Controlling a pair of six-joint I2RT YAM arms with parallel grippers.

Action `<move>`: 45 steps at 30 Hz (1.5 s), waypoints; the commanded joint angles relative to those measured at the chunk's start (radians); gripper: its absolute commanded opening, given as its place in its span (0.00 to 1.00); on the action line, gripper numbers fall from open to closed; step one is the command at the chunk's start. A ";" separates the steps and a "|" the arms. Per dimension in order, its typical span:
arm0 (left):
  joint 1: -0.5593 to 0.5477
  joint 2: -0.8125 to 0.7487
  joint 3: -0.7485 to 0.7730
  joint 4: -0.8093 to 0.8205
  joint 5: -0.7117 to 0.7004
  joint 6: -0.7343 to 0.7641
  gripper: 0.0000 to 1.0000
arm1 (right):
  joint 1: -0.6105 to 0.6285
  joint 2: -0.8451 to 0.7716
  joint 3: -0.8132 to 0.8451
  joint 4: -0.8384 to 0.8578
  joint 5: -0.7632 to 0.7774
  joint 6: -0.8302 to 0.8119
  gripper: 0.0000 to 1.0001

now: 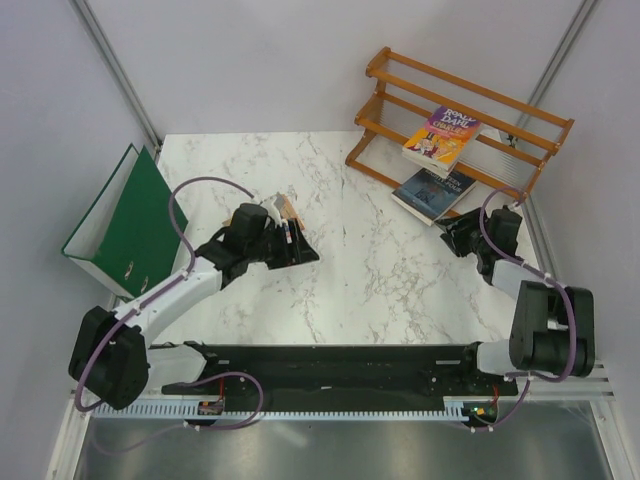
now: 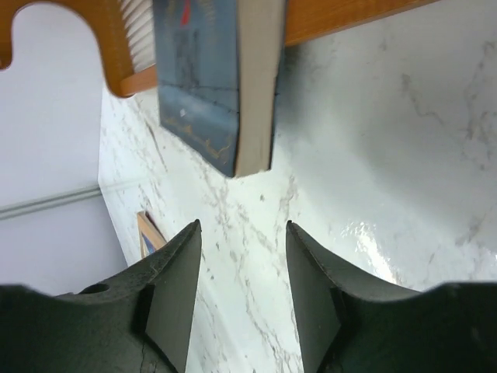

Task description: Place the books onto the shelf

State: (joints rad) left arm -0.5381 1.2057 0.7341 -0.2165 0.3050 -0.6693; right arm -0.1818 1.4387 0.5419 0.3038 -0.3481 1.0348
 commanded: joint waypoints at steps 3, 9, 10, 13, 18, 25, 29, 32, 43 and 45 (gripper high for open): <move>0.082 0.106 0.187 -0.109 -0.012 0.099 0.71 | 0.004 -0.214 -0.065 -0.186 -0.019 -0.105 0.56; 0.110 0.135 0.237 -0.136 0.014 0.128 0.71 | 0.093 -0.250 -0.053 -0.175 0.055 -0.168 0.35; 0.110 0.127 0.232 -0.138 0.016 0.129 0.71 | 0.146 -0.216 -0.031 -0.183 0.072 -0.186 0.29; 0.112 0.111 0.211 -0.141 0.006 0.131 0.71 | 0.241 -0.108 0.084 -0.233 0.159 -0.269 0.11; 0.113 0.071 0.168 -0.142 0.009 0.131 0.71 | 0.314 0.089 0.259 -0.284 0.219 -0.351 0.00; 0.115 0.038 0.126 -0.144 0.003 0.140 0.71 | 0.317 0.281 0.432 -0.425 0.366 -0.459 0.00; 0.118 0.040 0.113 -0.142 0.009 0.142 0.71 | 0.315 0.319 0.484 -0.463 0.420 -0.463 0.00; 0.118 0.038 0.110 -0.141 0.014 0.142 0.71 | 0.317 0.339 0.506 -0.476 0.443 -0.450 0.00; 0.118 0.017 0.100 -0.141 0.009 0.148 0.71 | 0.288 0.364 0.553 -0.517 0.500 -0.429 0.00; 0.118 0.017 0.100 -0.141 0.008 0.148 0.71 | 0.275 0.368 0.555 -0.520 0.498 -0.429 0.00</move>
State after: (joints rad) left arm -0.4267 1.2510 0.8364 -0.3660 0.2993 -0.5594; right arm 0.1295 1.7824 1.0504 -0.2173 0.0959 0.6022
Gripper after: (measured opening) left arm 0.710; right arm 0.007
